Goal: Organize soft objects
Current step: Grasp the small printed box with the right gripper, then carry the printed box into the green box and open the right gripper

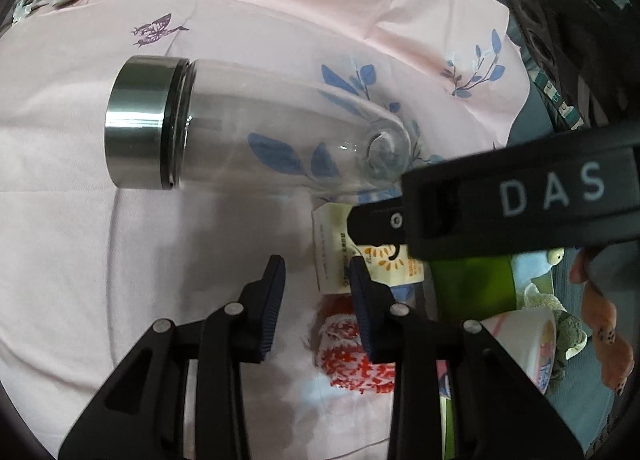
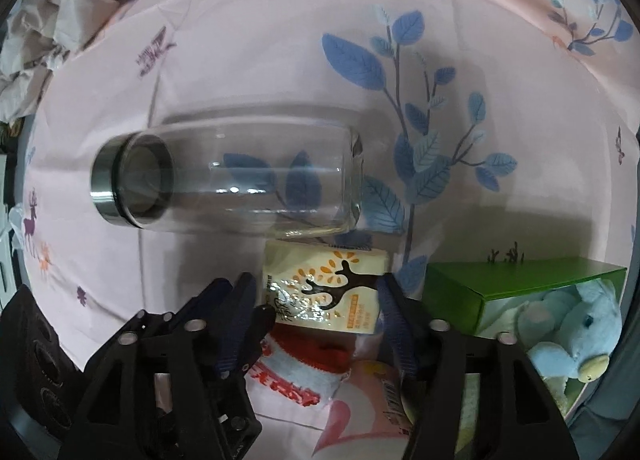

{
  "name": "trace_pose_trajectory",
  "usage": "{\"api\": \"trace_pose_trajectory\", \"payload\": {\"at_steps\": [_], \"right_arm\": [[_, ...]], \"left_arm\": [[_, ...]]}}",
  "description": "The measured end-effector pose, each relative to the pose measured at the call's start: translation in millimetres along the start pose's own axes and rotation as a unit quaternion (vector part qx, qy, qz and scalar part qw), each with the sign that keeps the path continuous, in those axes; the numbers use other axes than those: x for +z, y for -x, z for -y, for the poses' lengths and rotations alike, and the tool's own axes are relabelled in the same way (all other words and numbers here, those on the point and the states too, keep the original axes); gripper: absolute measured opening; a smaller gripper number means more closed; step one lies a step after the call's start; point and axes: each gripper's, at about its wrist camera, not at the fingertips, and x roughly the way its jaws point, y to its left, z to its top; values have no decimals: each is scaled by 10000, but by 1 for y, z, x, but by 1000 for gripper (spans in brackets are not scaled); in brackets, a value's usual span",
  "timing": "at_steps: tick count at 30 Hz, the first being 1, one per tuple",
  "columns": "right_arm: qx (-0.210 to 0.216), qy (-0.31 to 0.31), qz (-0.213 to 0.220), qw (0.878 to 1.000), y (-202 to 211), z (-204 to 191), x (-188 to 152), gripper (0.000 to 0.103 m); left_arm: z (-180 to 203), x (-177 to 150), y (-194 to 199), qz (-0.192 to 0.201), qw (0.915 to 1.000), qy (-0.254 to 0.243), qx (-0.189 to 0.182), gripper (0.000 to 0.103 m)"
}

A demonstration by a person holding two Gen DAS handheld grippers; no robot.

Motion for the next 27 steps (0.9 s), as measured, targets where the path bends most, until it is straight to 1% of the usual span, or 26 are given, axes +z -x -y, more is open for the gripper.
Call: {"api": "trace_pose_trajectory", "payload": {"at_steps": [4, 7, 10, 12, 14, 16, 17, 19, 21, 24, 27], "right_arm": [[-95, -4, -69, 9999, -8, 1, 3, 68], [-44, 49, -235, 9997, -19, 0, 4, 68], [-113, 89, -216, 9997, -22, -2, 8, 68], [-188, 113, -253, 9994, -26, -7, 9, 68], [-376, 176, -335, 9986, -31, -11, 10, 69], [-422, 196, -366, 9982, -33, -15, 15, 71], [-440, 184, -382, 9981, -35, -16, 15, 73], [-495, 199, -435, 9976, -38, -20, 16, 77], [-528, 289, -466, 9971, -43, -25, 16, 80], [-591, 415, -419, 9965, -49, -30, 14, 79], [-460, 425, -336, 9975, -45, -31, 9, 75]], "left_arm": [[-2, 2, -6, 44, 9999, 125, -57, 35], [-3, 1, -10, -17, 9997, 204, -132, 35], [-3, 2, -11, 16, 9996, 213, -193, 35], [-4, 2, -12, 18, 9994, 242, -240, 35], [-3, 1, -14, 38, 9993, 266, -277, 34], [-4, 0, -14, 73, 9990, 319, -309, 34], [-5, 0, -14, 80, 9988, 352, -323, 34], [-5, -1, -14, 71, 9984, 379, -410, 30], [-7, -2, -15, 15, 9972, 424, -621, 29], [-10, -3, -15, 3, 9961, 530, -700, 28], [-9, -5, -9, 95, 9967, 426, -689, 26]]}}
